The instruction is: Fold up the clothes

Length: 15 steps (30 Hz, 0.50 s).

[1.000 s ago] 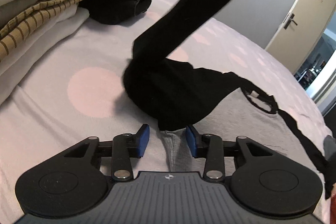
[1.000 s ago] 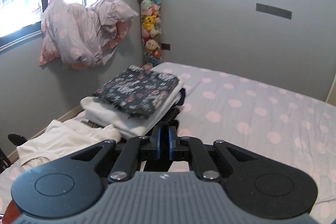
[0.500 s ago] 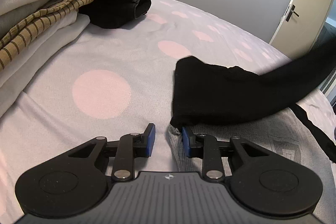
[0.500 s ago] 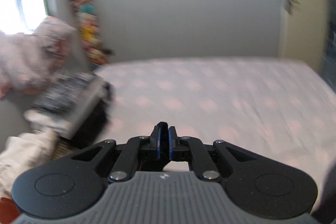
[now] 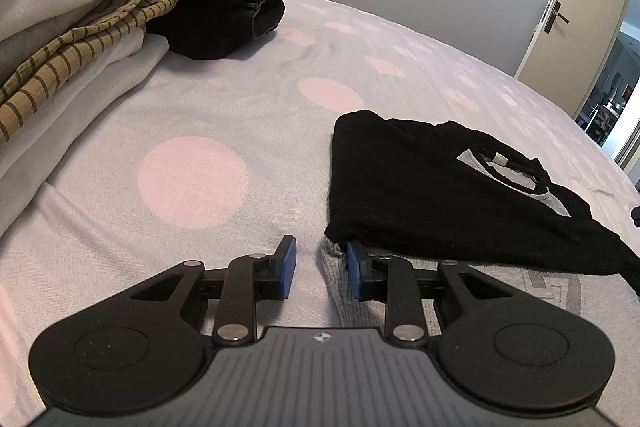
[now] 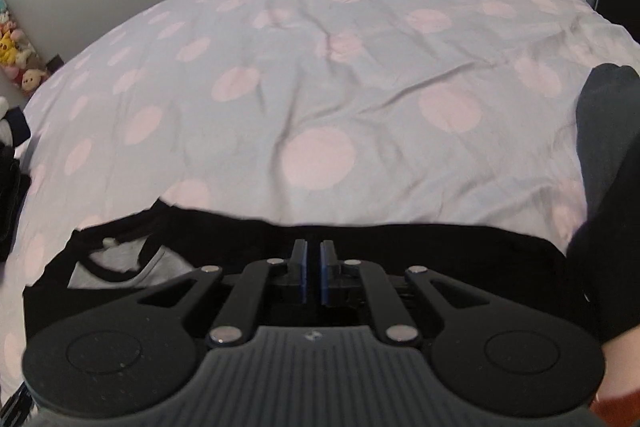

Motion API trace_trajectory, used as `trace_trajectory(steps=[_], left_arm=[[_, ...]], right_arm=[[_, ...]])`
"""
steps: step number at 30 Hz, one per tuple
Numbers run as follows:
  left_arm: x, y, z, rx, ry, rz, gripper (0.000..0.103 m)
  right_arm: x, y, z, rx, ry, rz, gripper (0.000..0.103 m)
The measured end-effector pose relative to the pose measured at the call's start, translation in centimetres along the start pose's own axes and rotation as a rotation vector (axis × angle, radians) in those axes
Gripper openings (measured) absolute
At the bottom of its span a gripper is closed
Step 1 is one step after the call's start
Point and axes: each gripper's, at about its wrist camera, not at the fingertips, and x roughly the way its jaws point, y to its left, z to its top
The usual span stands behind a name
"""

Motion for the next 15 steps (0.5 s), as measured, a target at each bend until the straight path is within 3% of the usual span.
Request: trace_trajectory(steps=[4,9,10,12,15], left_arm=[[0.0,0.1,0.0,-0.005,-0.001,-0.002,0.032],[-0.1,0.0,-0.1,-0.003,-0.005,0.001,0.032],[-0.1,-0.1,-0.1,-0.004,-0.006,0.002,0.032],[-0.1,-0.1,-0.1,-0.003,-0.006,0.004,0.032],[-0.2,-0.1,-0.2,0.003,-0.007,0.005,0.032]], right_arm=[[-0.3,-1.2,-1.0,0.031,-0.004,0.047,0.014],[-0.3,-2.1,-4.2,0.054,0.067,0.124,0.016],[0.0,-2.2,-4.6,0.069,0.079,0.135,0.020],[0.9,-2.3,-5.2,0.098,0.093,0.141,0.027],[2.3,-2.3,-5.5,0.146,0.100,0.125,0.027]])
